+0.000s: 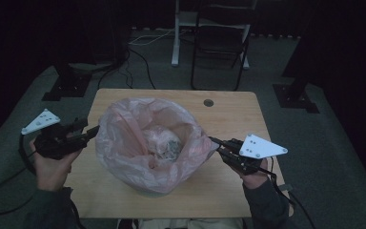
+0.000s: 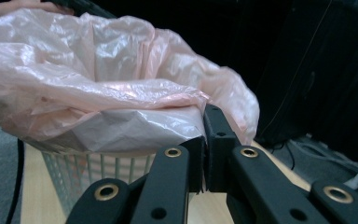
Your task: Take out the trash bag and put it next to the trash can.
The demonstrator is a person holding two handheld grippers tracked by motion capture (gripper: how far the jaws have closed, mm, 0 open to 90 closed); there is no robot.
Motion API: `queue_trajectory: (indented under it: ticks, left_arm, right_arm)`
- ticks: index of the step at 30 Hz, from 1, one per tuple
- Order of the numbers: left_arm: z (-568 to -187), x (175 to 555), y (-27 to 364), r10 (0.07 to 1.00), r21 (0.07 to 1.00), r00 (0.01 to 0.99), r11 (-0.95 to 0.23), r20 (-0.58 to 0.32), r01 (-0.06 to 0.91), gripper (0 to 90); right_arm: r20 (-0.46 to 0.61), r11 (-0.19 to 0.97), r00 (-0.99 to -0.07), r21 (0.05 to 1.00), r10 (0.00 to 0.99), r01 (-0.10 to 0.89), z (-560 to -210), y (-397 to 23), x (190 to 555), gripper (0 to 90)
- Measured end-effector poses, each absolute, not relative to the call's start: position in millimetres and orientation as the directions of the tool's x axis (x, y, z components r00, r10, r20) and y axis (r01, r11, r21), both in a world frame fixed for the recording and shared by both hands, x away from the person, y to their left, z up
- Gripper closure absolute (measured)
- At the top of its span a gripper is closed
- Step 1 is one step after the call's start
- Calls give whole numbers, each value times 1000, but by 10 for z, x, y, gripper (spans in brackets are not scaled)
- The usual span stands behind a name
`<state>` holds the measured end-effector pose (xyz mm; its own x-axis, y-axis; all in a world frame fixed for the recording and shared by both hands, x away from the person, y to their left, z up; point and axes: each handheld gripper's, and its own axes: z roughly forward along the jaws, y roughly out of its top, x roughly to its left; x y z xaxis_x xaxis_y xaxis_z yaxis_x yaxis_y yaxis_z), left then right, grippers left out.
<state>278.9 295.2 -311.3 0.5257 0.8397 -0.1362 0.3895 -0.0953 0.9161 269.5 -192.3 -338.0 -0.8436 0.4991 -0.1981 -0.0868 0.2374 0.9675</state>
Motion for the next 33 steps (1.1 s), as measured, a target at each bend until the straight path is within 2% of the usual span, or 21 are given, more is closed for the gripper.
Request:
queue_trajectory:
  ticks: [3,4,6,9,15,22,25,30,32,33]
  left_arm:
    - [-3070,2786,2953,840,920,526,-94,-132,380,410]
    - [-3058,2785,2955,840,921,526,-92,-132,379,409]
    - [-3036,2788,2964,842,921,523,-92,-131,378,408]
    - [-3013,2794,2976,840,923,524,-81,-139,376,407]
    - [-2995,2892,2914,824,912,546,-96,-152,398,392]
    - [-3053,3064,2808,808,888,566,-132,-161,440,423]
    - [-3066,3098,2759,797,881,585,-161,-150,445,547]
    - [-3032,3108,2690,774,886,622,-201,-118,419,824]
    - [-3000,3089,2659,763,892,638,-215,-101,399,886]
    - [-2981,3080,2645,760,893,643,-221,-95,393,890]
  right_arm:
    - [-193,245,-859,966,475,-81,-3334,-1890,2715,857]
    - [-192,255,-863,964,468,-76,-3338,-1875,2724,819]
    - [-188,272,-870,960,455,-66,-3359,-1849,2745,685]
    - [-172,287,-876,957,452,-40,-3392,-1812,2776,549]
    - [-162,309,-870,951,466,-11,-3386,-1737,2849,452]
    - [-154,317,-864,948,479,6,-3337,-1677,2929,439]
    - [-146,323,-866,946,478,19,-3323,-1644,2973,425]
    - [-152,345,-867,938,474,24,-3314,-1581,3014,423]
    - [-154,349,-866,937,475,25,-3306,-1563,3030,421]
    - [-151,348,-866,937,476,28,-3302,-1560,3035,421]
